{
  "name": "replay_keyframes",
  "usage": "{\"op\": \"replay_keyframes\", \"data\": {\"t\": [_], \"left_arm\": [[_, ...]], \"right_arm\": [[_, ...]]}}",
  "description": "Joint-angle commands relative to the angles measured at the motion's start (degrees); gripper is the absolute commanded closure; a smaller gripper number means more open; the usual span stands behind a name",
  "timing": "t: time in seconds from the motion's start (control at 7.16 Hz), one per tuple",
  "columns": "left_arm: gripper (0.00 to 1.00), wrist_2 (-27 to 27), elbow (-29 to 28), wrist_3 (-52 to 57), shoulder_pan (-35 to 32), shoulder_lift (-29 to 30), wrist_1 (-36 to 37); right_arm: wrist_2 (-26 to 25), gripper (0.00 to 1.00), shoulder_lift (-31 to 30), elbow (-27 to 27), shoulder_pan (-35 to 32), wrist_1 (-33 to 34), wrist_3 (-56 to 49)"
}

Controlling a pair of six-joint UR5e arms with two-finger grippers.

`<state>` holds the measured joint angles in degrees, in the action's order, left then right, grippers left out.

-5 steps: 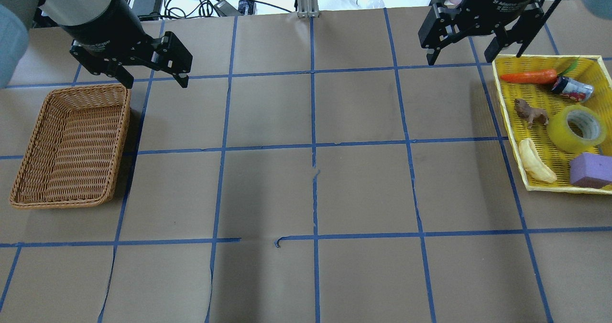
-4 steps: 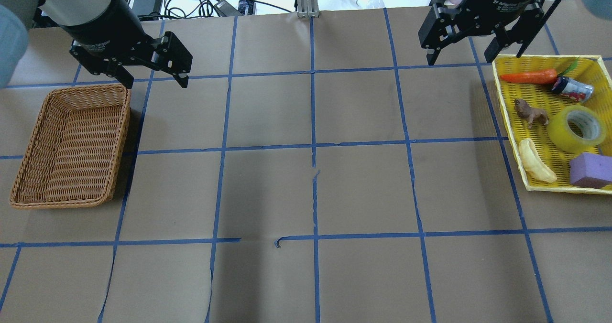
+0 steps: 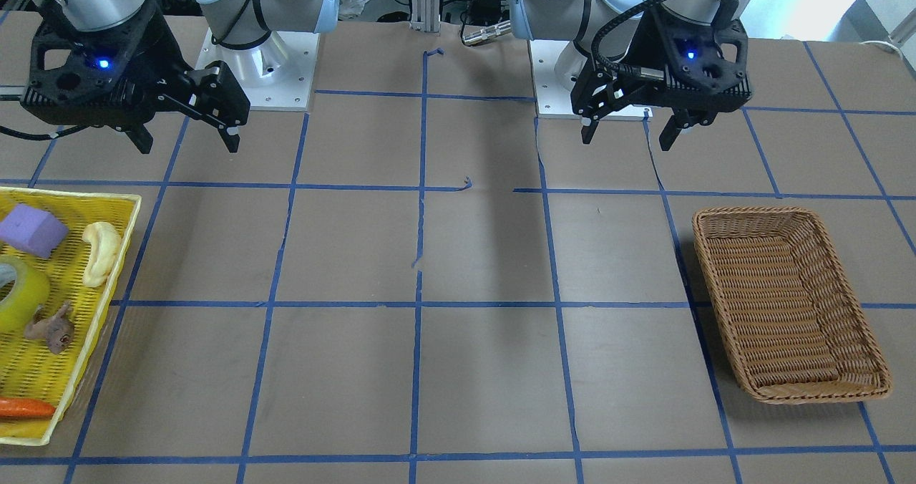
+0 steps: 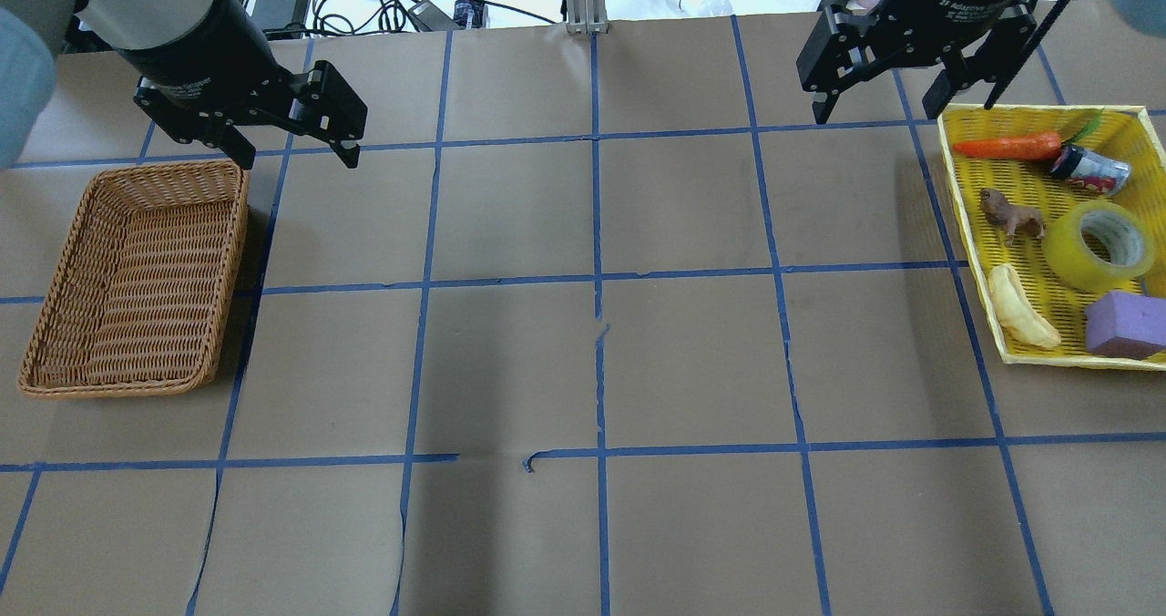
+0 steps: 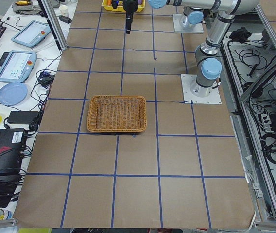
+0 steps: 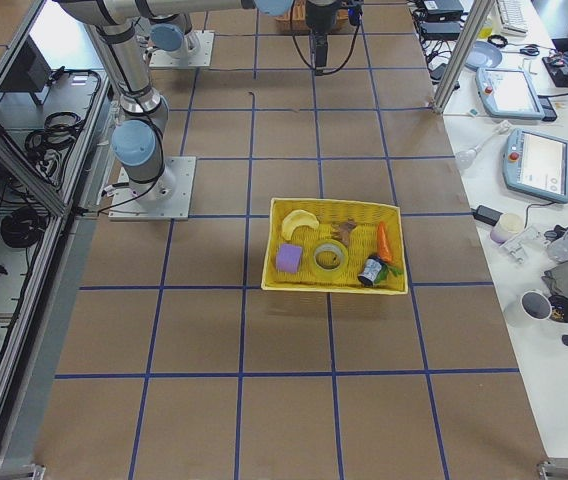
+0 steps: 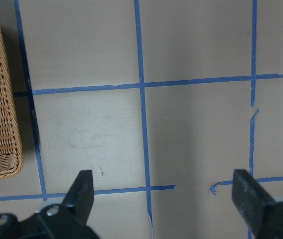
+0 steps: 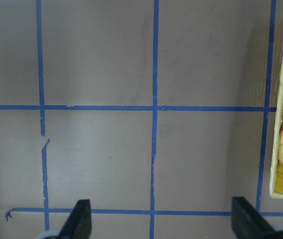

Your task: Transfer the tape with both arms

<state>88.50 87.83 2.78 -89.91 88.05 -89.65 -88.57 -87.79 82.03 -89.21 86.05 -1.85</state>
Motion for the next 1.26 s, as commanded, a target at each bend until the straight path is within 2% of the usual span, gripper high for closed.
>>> {"op": "replay_keyframes", "data": {"t": [0.0,1.12], "left_arm": [[0.00,-0.1,0.0,-0.1,0.0,0.0,0.0],[0.00,-0.1,0.8,0.2,0.0,-0.1,1.8]], "right_arm": [[0.1,0.00,0.2,-0.2,0.0,0.3,0.1],[0.2,0.00,0.1,0.0,0.0,1.1,0.1]]}}
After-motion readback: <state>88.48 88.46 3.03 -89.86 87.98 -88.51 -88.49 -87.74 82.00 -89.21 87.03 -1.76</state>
